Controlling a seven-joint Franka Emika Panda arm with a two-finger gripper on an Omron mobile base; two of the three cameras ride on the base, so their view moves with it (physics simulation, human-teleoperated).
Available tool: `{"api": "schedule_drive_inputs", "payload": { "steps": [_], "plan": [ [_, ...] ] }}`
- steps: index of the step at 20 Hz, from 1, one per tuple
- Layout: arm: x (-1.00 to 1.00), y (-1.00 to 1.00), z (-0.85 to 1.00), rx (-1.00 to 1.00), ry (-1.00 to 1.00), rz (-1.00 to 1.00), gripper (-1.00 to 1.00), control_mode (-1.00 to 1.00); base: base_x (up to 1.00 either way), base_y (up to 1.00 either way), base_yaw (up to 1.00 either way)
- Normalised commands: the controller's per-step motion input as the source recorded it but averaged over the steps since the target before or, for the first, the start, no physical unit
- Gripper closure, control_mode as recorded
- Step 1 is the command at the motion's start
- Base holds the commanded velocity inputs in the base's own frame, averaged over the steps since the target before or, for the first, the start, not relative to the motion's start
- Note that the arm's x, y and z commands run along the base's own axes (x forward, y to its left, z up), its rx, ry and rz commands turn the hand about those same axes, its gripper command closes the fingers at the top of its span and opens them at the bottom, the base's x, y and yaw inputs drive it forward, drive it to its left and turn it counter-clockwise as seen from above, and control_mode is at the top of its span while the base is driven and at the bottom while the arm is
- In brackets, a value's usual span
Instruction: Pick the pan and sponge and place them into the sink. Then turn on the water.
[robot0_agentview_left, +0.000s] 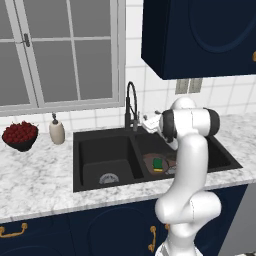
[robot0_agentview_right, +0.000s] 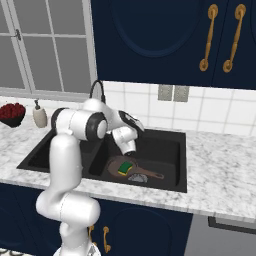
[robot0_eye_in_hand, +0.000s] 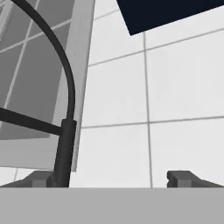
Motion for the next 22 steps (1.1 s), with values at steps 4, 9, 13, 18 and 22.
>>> {"api": "schedule_drive_inputs", "payload": {
  "steps": [4,9,13,18,22],
  "plan": [
    [0.14,0.13,-0.09,0.0,0.0,0.05,-1.0,-1.0,0.0,0.0,0.0],
    [0.17,0.37,-0.09,0.0,0.0,0.04,-1.0,-1.0,0.0,0.0,0.0],
    [0.46,0.13,-0.11,0.0,0.0,0.02,-1.0,-1.0,0.0,0.0,0.0],
    [0.68,-0.05,-0.1,0.0,0.0,0.05,-1.0,-1.0,0.0,0.0,0.0],
    [0.51,-0.01,-0.21,0.0,0.0,0.02,-1.0,-1.0,0.0,0.0,0.0]
  ]
}}
